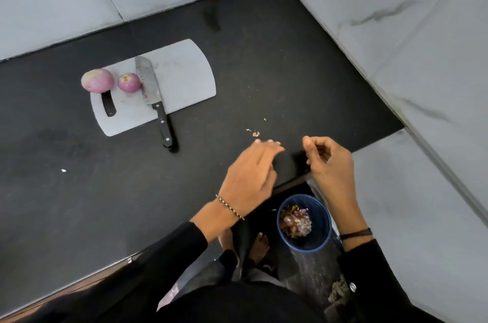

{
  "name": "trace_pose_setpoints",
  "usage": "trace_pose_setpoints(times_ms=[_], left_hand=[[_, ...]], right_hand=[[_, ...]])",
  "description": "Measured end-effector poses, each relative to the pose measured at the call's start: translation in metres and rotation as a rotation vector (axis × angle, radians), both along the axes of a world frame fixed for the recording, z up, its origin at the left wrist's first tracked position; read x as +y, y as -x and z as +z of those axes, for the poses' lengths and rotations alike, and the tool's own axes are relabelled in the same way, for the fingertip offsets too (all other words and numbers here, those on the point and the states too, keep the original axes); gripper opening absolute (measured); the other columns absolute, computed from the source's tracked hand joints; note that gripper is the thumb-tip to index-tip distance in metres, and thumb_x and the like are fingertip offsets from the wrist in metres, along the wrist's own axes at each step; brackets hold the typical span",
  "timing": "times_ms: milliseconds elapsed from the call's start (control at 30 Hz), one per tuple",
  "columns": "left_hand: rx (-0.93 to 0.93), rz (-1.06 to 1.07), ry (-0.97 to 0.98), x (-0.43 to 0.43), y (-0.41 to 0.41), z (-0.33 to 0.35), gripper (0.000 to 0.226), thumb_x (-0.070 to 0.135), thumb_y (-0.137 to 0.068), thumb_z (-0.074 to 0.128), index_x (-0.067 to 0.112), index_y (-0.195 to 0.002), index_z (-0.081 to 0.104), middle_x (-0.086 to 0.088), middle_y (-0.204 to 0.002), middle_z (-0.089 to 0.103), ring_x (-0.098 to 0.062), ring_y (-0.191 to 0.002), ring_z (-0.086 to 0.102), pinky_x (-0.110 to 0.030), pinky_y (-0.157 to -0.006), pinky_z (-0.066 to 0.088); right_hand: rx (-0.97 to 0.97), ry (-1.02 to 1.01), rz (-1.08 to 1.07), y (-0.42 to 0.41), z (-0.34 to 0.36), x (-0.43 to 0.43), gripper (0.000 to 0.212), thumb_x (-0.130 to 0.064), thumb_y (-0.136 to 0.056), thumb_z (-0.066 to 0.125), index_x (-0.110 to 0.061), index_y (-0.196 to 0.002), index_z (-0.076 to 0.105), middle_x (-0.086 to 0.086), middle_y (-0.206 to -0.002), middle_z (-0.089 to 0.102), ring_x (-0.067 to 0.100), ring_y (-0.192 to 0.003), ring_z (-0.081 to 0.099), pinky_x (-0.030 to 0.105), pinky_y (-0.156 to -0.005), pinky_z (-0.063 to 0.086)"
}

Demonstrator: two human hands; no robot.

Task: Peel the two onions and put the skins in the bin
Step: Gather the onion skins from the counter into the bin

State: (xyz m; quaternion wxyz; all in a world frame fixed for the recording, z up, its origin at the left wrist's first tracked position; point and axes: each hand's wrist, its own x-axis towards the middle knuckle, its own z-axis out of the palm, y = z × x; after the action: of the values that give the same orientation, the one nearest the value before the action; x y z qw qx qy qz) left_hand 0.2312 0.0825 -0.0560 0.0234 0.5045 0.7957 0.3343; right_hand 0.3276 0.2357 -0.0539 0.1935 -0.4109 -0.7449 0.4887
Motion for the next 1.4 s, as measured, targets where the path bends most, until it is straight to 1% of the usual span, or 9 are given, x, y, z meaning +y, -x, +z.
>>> trace_pose_setpoints(times_ms=[133, 267, 433, 600, 867, 1033, 1233, 1333, 1400], left_hand=[[0.023, -0.250, -0.037, 0.016, -0.047, -0.013, 0.036, 0.000, -0.087, 0.054, 0.001, -0.122, 0.062, -0.011, -0.125, 0.064, -0.025, -0.122, 0.057, -0.039, -0.114, 0.035], [0.046, -0.430, 0.093, 0.030, -0.081, -0.045, 0.032, 0.008, -0.088, 0.053, 0.002, -0.118, 0.062, -0.012, -0.120, 0.065, -0.027, -0.117, 0.058, -0.039, -0.109, 0.039], [-0.154, -0.399, 0.438, 0.031, -0.090, -0.085, 0.033, 0.012, -0.086, 0.050, 0.005, -0.117, 0.058, -0.013, -0.118, 0.062, -0.031, -0.111, 0.055, -0.045, -0.093, 0.050], [-0.225, -0.392, 0.658, 0.032, -0.091, -0.109, 0.031, 0.010, -0.087, 0.052, 0.004, -0.118, 0.056, -0.013, -0.121, 0.058, -0.032, -0.111, 0.052, -0.045, -0.091, 0.048], [-0.231, -0.358, 0.754, 0.043, -0.094, -0.137, 0.035, 0.006, -0.090, 0.050, 0.001, -0.124, 0.053, -0.015, -0.129, 0.054, -0.035, -0.114, 0.050, -0.044, -0.091, 0.046], [-0.243, -0.345, 0.751, 0.049, -0.095, -0.145, 0.031, 0.006, -0.088, 0.050, 0.001, -0.119, 0.055, -0.016, -0.124, 0.056, -0.037, -0.111, 0.052, -0.045, -0.089, 0.047], [-0.232, -0.357, 0.767, 0.054, -0.096, -0.145, 0.034, 0.003, -0.088, 0.051, 0.003, -0.122, 0.055, -0.015, -0.127, 0.055, -0.034, -0.114, 0.051, -0.042, -0.090, 0.046], [-0.251, -0.383, 0.768, 0.058, -0.097, -0.141, 0.044, -0.007, -0.085, 0.053, 0.004, -0.128, 0.050, -0.014, -0.137, 0.045, -0.036, -0.120, 0.050, -0.045, -0.092, 0.050], [-0.260, -0.341, 0.792, 0.063, -0.098, -0.133, 0.036, 0.002, -0.094, 0.052, 0.006, -0.129, 0.049, -0.018, -0.133, 0.050, -0.042, -0.111, 0.057, -0.047, -0.086, 0.052]], right_hand=[[0.010, 0.035, -0.134, -0.045, -0.004, -0.005, 0.020, -0.041, -0.098, 0.066, -0.022, -0.093, 0.071, -0.007, -0.078, 0.072, 0.004, -0.073, 0.067, 0.019, -0.069, 0.053], [-0.083, 0.041, -0.237, -0.084, -0.040, -0.005, 0.017, -0.039, -0.098, 0.066, -0.023, -0.095, 0.072, -0.012, -0.085, 0.072, -0.002, -0.077, 0.066, 0.020, -0.074, 0.051], [-0.288, 0.015, -0.240, -0.113, -0.122, 0.010, 0.017, -0.023, -0.094, 0.074, -0.007, -0.091, 0.077, 0.008, -0.082, 0.077, 0.025, -0.081, 0.073, 0.030, -0.078, 0.053], [-0.614, -0.037, -0.115, -0.118, -0.203, 0.038, 0.008, -0.007, -0.087, 0.072, -0.006, -0.091, 0.078, 0.025, -0.086, 0.075, 0.045, -0.087, 0.071, 0.043, -0.073, 0.053], [-0.932, 0.043, 0.064, -0.127, -0.258, 0.061, 0.025, -0.003, -0.095, 0.055, 0.001, -0.113, 0.071, 0.029, -0.113, 0.068, 0.048, -0.106, 0.064, 0.044, -0.086, 0.052], [-0.949, 0.040, 0.101, -0.132, -0.258, 0.061, 0.027, -0.008, -0.098, 0.051, 0.002, -0.117, 0.068, 0.029, -0.119, 0.065, 0.048, -0.110, 0.062, 0.045, -0.088, 0.051], [-0.907, 0.029, 0.033, -0.125, -0.239, 0.054, 0.023, -0.013, -0.092, 0.063, 0.001, -0.110, 0.068, 0.027, -0.114, 0.066, 0.047, -0.105, 0.064, 0.043, -0.083, 0.051], [-0.854, -0.015, 0.077, -0.117, -0.233, 0.054, 0.016, -0.004, -0.089, 0.062, 0.001, -0.102, 0.070, 0.025, -0.109, 0.069, 0.045, -0.102, 0.066, 0.043, -0.080, 0.052], [-0.809, -0.042, 0.109, -0.113, -0.229, 0.055, 0.016, 0.001, -0.089, 0.058, 0.005, -0.097, 0.071, 0.028, -0.104, 0.070, 0.046, -0.099, 0.067, 0.044, -0.079, 0.052]])
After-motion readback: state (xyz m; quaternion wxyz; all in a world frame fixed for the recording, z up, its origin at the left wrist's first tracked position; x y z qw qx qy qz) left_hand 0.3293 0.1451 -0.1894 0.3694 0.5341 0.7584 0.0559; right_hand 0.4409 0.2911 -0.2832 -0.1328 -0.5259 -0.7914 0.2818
